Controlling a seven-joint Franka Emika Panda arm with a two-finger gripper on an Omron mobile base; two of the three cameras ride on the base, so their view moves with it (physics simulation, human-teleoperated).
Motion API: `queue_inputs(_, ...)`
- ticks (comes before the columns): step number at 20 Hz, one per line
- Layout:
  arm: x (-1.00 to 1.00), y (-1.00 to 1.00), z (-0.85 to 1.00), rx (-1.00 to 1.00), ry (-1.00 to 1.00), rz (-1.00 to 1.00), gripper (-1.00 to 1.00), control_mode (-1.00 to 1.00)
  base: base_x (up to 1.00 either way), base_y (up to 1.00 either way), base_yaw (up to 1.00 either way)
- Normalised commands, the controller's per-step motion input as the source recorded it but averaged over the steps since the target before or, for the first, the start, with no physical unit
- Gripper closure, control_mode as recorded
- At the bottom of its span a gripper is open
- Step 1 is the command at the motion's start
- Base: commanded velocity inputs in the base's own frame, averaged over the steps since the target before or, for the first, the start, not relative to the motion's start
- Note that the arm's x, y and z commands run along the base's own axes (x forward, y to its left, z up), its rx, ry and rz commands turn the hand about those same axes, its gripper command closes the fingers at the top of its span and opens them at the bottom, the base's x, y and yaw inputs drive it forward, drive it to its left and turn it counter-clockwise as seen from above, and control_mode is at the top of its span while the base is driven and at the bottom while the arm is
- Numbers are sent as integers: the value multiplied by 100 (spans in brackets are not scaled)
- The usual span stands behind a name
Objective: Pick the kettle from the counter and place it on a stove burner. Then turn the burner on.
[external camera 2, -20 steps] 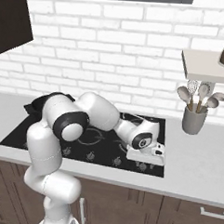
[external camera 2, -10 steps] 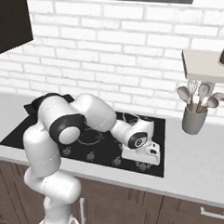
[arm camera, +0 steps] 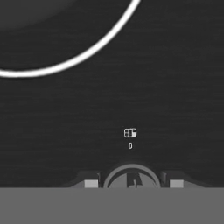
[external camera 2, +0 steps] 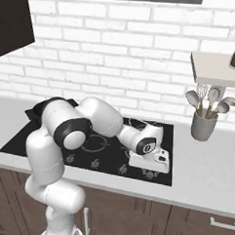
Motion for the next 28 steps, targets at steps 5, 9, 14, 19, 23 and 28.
queue_inputs(5,-2,0,-30,0,0,20,100,-100,0,0,0)
queue_inputs(9,-1,0,-40,0,0,29,100,-100,0,0,0)
queue_inputs(14,0,0,-45,0,0,36,100,-100,0,0,0)
queue_inputs(19,0,0,-52,0,0,40,100,-100,0,0,0)
queue_inputs(23,-1,0,-57,0,0,43,100,-100,0,0,0)
queue_inputs(28,-2,0,-59,0,-1,46,100,-100,0,0,0)
